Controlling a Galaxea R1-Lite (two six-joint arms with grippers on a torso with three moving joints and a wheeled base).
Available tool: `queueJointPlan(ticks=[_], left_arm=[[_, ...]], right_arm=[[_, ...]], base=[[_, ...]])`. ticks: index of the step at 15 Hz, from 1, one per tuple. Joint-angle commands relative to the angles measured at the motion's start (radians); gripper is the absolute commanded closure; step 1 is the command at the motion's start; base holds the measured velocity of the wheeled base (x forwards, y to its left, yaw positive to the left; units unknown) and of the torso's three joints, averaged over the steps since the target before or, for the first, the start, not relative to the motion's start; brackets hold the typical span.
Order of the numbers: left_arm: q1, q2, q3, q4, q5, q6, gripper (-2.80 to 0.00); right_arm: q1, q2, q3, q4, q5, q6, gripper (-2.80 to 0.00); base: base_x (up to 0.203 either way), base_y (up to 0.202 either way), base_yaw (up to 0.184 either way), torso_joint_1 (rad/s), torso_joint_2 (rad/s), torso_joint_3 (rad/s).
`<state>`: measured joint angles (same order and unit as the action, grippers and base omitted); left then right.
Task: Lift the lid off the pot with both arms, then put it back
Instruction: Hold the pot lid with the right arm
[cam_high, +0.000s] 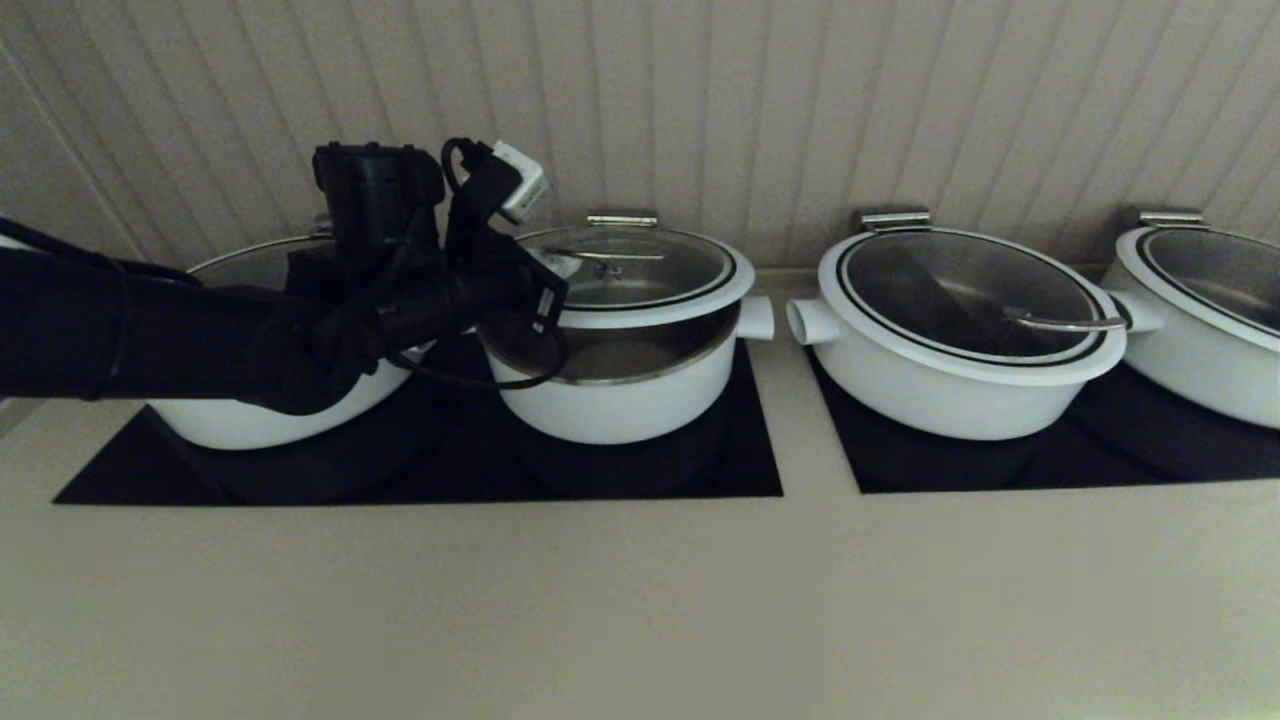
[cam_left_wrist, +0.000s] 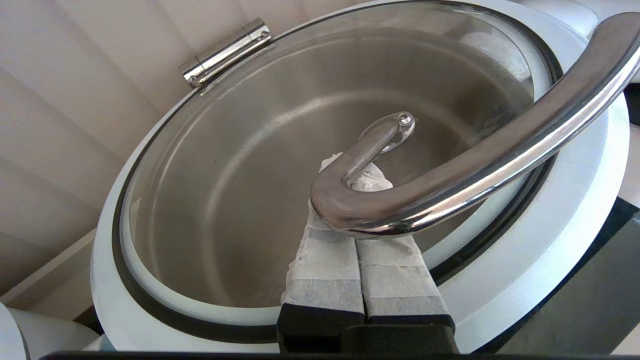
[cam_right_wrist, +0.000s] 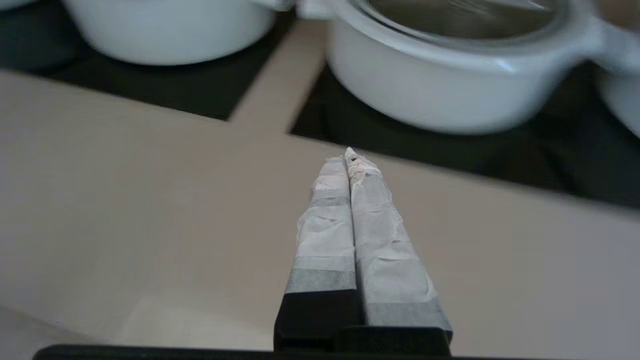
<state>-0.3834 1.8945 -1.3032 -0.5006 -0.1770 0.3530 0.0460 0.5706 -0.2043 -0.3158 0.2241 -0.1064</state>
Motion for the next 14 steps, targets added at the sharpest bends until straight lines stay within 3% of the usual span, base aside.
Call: queueJointPlan(ticks=[1,3,5,8,14], left_arm=[[0.001,-0.008,-0.001,-0.006,-0.001,0.001,0.00],[0.001,-0.012,0.002,-0.006,-0.001,0.001,0.00],[0.001,-0.015,0.004,-0.007,-0.001,0.001,0.00],[0.001,-0.017,0.005,-0.007,-0.001,0.001,0.00],[0.001,-0.020,0.005,-0.007,-0.001,0.003,0.00]], right_arm=[[0.020,0.416,-0.025,-0.190,0.093,-0.064,0.00],[0.073,0.656,-0.055,-0.364,0.164,-0.135,0.00],[0.177,0.859,-0.127,-0.499,0.210,-0.184,0.00],[0.311,1.068,-0.302,-0.596,0.246,-0.223,0.00],[0.399,1.344,-0.530,-0.857,0.251,-0.231,0.00]], base=[[0.000,0.000,0.000,0.000,0.00,0.000],[0.000,0.000,0.000,0.000,0.00,0.000],[0.000,0.000,0.000,0.000,0.00,0.000],[0.000,0.000,0.000,0.000,0.00,0.000],[0.000,0.000,0.000,0.000,0.00,0.000]])
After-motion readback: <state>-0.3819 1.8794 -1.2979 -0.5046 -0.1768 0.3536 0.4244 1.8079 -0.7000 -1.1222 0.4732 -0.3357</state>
